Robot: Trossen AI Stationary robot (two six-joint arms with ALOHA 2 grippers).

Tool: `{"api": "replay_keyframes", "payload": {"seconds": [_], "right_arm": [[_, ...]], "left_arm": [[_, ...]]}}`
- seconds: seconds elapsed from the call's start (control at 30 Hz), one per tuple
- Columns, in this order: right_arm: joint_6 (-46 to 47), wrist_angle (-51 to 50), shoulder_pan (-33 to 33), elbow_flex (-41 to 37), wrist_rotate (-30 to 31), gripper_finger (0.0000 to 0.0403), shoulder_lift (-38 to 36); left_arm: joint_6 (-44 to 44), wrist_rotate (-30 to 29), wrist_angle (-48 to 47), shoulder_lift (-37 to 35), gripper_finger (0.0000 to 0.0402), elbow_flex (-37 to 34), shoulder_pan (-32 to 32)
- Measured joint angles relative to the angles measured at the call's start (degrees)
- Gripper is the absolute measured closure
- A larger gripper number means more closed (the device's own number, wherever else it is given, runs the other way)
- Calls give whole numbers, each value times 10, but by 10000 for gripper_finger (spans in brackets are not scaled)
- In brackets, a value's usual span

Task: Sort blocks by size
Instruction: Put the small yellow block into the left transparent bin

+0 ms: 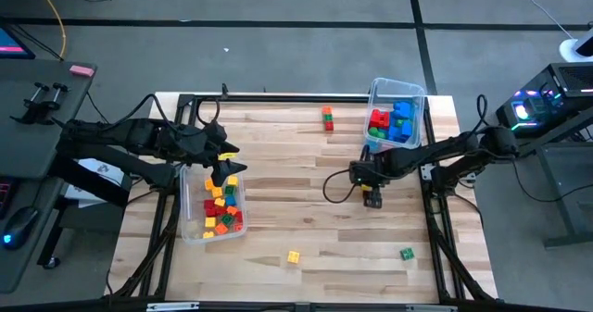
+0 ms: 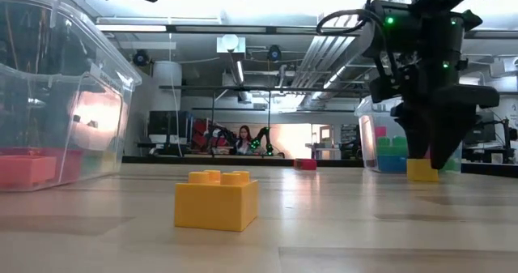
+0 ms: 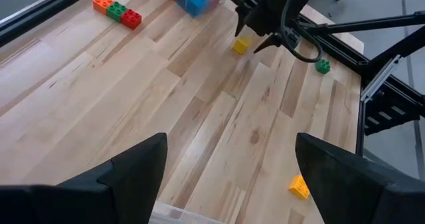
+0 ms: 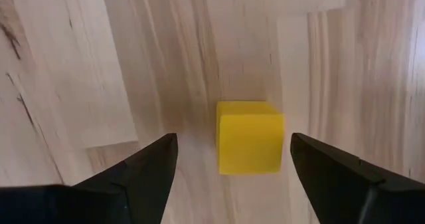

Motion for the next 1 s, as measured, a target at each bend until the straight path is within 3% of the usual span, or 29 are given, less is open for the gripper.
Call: {"api": "replay_keyframes", "payload": {"seconds": [0.13, 0.57, 0.63, 0.83, 1.0], "right_arm": [[2, 22, 0, 0, 8, 147, 0], [84, 6, 0, 25, -7, 319, 1], [86, 15, 0, 69, -11, 334, 1], [31, 166, 0, 228, 28, 395, 1], [6, 208, 0, 327, 49, 392, 34]], "left_arm": [[0, 0, 0, 0, 83, 0, 0], [25, 19, -1, 0, 83, 11, 0], [61, 24, 8, 0, 83, 32, 0], [160, 20, 53, -2, 83, 115, 23], [175, 19, 61, -3, 83, 152, 32]]}}
